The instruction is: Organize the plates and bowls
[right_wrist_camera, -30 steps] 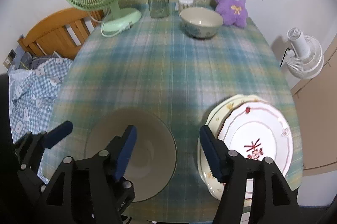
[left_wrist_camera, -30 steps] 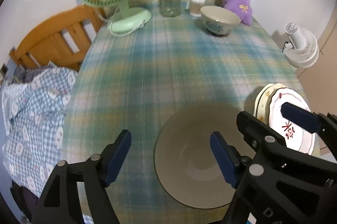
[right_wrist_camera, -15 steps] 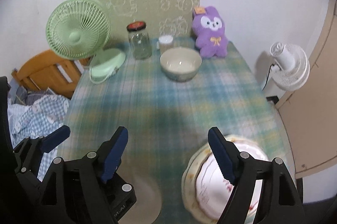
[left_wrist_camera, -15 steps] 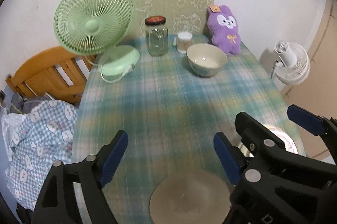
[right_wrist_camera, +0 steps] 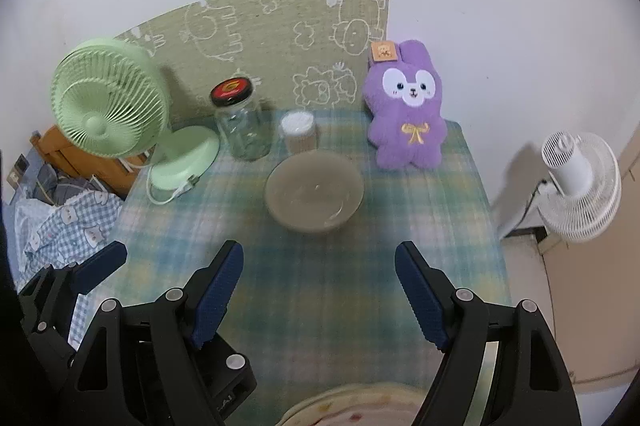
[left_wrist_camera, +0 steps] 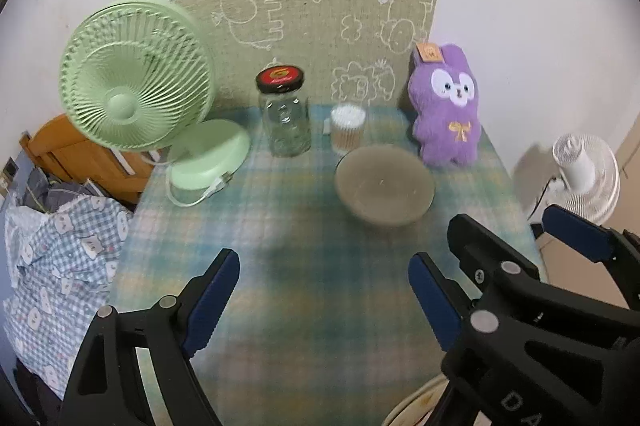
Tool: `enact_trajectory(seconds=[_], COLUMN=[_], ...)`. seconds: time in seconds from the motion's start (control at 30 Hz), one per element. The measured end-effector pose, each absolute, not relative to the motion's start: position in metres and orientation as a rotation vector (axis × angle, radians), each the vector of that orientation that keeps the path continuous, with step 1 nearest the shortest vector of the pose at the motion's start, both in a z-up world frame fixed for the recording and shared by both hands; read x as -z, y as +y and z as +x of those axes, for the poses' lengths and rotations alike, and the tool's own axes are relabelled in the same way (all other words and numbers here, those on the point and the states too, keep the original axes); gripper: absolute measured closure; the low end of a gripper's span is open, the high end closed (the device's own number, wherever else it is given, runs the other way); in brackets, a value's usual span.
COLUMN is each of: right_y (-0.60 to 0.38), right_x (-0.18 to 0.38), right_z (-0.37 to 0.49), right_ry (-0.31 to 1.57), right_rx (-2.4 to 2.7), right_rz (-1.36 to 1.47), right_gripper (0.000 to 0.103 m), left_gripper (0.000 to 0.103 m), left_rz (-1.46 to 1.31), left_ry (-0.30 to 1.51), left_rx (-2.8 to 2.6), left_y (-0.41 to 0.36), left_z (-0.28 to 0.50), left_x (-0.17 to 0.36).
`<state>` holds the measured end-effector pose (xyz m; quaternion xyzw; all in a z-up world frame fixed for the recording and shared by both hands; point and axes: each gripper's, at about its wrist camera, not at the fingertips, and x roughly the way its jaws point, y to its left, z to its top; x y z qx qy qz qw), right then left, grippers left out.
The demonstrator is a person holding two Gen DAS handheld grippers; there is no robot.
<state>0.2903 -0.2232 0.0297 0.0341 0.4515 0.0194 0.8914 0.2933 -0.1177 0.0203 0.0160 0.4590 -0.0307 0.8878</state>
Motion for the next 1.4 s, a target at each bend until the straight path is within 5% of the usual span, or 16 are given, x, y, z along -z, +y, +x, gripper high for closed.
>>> enact_trajectory(seconds=[0.23, 0.4, 0.7, 1.23, 1.4], right_y=[-0.253, -0.265, -0.271, -0.264, -0.262], right_x=[-0.02, 0.002, 0.058, 0.116, 0.12], right_z=[0.35, 0.389, 0.444, 0.474, 0.478], right_ry=[0.931, 0.949, 1.016, 1.114, 1.116], right_rx=[-0.064, -0.073, -0.082, -0.088, -0.082], right_rz=[0.075, 0.1, 0.138, 0.141, 0.134], right_gripper=[0.022, 0.023, 0.037, 0.079, 0.08], left_gripper=[0.017, 0.03, 0.048, 0.082, 0.085], left_rz=[0.019, 0.03, 0.014, 0.016, 0.027], left_ry=[0.964, 0.986, 1.054, 1.119, 1.122], left_rx=[0.002, -0.039, -0.039, -0.055, -0.068], left_y=[-0.139, -0.148, -0.149, -0.154, -0.153], left_z=[0.346, 0.382, 0.426, 0.453, 0.456], left_x=[-0.008, 0.018, 0.07, 0.116, 0.118])
